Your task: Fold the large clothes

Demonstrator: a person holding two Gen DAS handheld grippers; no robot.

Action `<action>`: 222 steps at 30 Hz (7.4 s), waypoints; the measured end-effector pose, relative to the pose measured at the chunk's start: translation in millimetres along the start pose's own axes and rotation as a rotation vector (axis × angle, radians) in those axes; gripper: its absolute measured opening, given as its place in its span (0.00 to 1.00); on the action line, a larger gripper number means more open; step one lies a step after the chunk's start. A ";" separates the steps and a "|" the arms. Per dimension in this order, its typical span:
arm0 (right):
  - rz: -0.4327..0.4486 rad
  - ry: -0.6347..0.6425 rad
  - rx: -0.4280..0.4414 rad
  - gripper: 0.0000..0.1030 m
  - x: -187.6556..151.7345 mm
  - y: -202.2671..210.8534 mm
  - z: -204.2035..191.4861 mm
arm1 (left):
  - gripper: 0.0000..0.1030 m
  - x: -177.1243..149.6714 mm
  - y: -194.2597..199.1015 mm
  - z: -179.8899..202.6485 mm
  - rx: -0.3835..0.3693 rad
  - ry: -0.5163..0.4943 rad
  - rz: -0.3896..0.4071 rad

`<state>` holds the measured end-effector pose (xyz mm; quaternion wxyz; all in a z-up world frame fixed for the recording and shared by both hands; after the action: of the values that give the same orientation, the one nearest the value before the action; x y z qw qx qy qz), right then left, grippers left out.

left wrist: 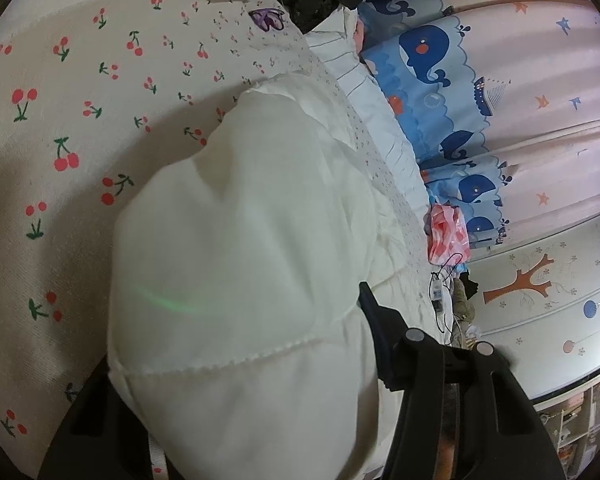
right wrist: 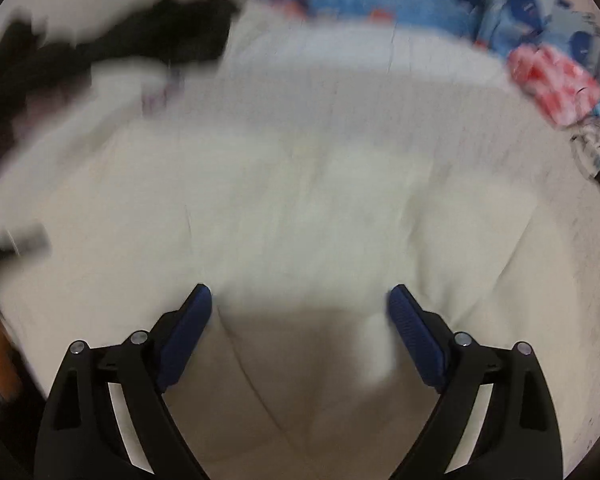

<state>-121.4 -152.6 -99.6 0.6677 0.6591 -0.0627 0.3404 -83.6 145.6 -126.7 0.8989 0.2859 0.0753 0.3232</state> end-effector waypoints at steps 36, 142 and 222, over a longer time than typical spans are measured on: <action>0.692 -0.960 1.125 0.93 -44.0 131.3 207.8 | 0.45 -250.6 -87.8 269.3 -0.047 -0.870 -0.038; 0.062 -0.631 0.349 0.94 -1.1 -16.6 155.3 | 0.93 -133.9 -85.9 161.6 0.400 -1.044 0.187; -0.217 -0.393 0.481 0.93 -69.9 47.0 53.2 | 0.92 -112.9 -76.5 149.3 0.358 -0.655 -0.065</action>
<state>-180.4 -232.4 -90.9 0.5003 0.8539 -0.0375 0.1386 -82.7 -42.4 -52.1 0.8209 0.5242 -0.1519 0.1678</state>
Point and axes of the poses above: each gripper's, at about its wrist camera, not at the fingertips, and y roughly against the way its jaws point, z to its right, x to its top, the point moved 9 cm from there along -y, roughly the way its jaws point, and after that the axes turned 14 degrees about y, right-handed, at the moved point
